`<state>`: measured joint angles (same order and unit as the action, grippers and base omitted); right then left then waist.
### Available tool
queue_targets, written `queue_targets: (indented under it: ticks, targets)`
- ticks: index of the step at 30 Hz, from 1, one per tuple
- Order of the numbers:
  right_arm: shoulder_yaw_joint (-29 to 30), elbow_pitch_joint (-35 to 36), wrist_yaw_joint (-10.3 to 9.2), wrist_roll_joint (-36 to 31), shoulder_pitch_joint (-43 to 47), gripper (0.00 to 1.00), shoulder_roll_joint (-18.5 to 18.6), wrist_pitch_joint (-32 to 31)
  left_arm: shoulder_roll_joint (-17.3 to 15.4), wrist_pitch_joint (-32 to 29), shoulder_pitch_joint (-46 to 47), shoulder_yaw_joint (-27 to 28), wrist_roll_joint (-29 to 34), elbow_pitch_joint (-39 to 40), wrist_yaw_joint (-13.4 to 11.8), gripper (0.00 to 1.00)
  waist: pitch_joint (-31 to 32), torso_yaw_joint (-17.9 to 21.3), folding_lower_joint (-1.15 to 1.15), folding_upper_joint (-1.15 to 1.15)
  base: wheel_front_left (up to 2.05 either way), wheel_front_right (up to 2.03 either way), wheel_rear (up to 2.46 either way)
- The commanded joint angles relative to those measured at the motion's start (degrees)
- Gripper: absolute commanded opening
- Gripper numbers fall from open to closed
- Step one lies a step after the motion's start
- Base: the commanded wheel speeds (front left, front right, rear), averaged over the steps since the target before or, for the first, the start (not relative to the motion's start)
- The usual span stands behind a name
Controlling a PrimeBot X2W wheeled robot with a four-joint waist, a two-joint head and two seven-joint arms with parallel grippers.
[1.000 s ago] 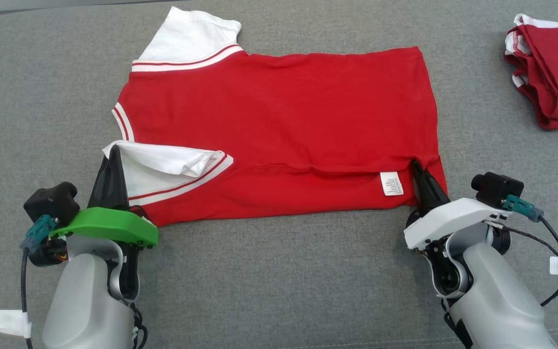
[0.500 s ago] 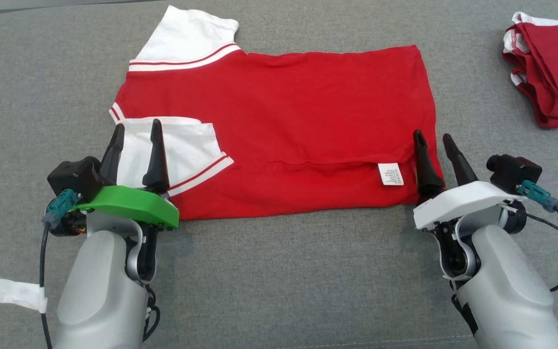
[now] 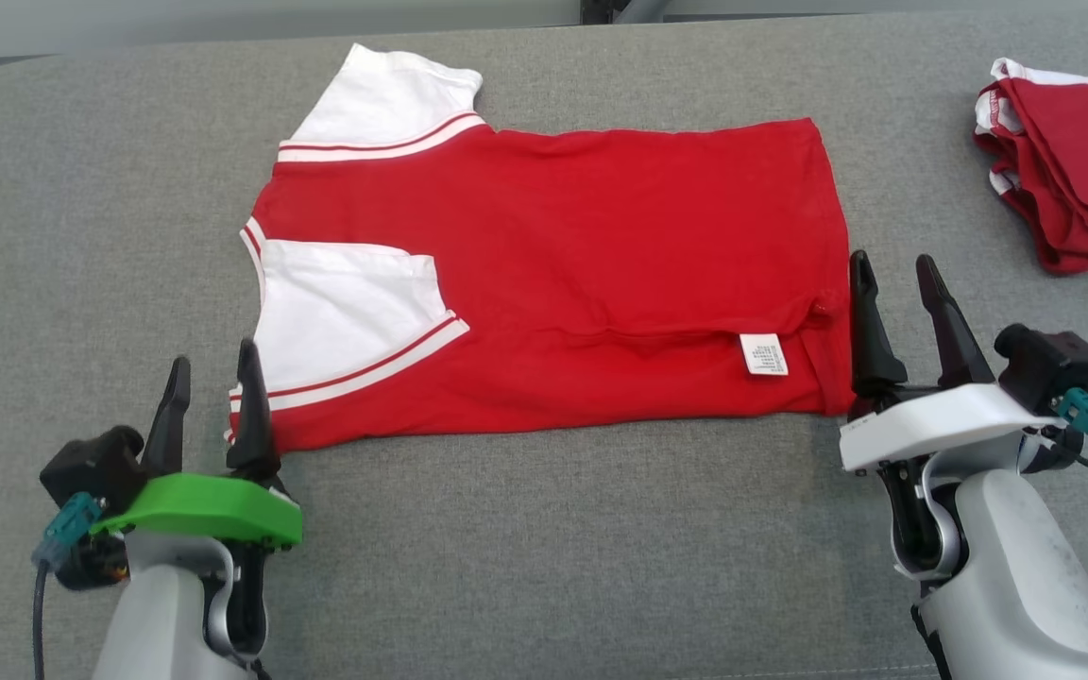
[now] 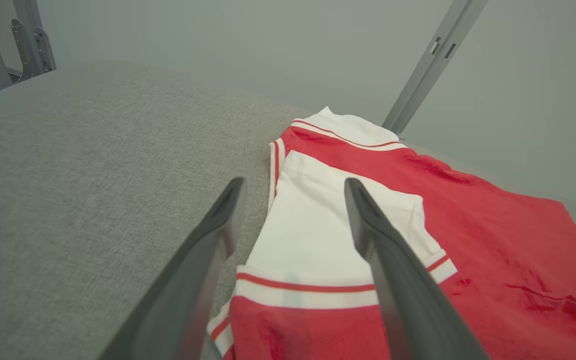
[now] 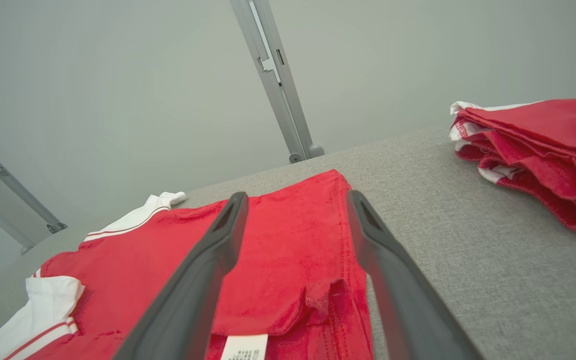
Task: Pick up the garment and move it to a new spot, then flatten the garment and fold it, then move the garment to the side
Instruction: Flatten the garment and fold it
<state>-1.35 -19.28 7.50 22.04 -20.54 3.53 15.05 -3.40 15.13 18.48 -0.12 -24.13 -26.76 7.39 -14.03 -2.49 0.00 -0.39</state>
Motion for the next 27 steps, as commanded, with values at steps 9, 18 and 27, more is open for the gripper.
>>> queue_targets:
  ticks: [9, 18, 27]
  targets:
    - [0.7, 3.6, -0.02, -2.4, 7.6, 1.00, -0.5, 0.0, -0.4, -2.1, -5.6, 1.9, -1.6, -6.5, 0.0, 1.00, 3.3, 0.2, 0.00, 0.39, 0.00, 0.00, 0.00]
    - [-0.1, 4.9, -0.02, -1.1, 8.7, 1.00, -0.6, -0.8, -1.1, -7.1, -2.8, 2.3, -4.7, -11.2, 0.0, 1.00, 2.5, 2.6, 0.00, 0.39, 0.00, 0.00, 0.00]
    - [-0.5, 4.0, -0.02, -1.0, 8.7, 1.00, -0.6, -1.4, -1.4, -7.4, 0.1, 2.0, -5.4, -16.2, -0.2, 0.00, 1.4, 4.3, 0.00, 0.39, 0.00, 0.00, 0.00]
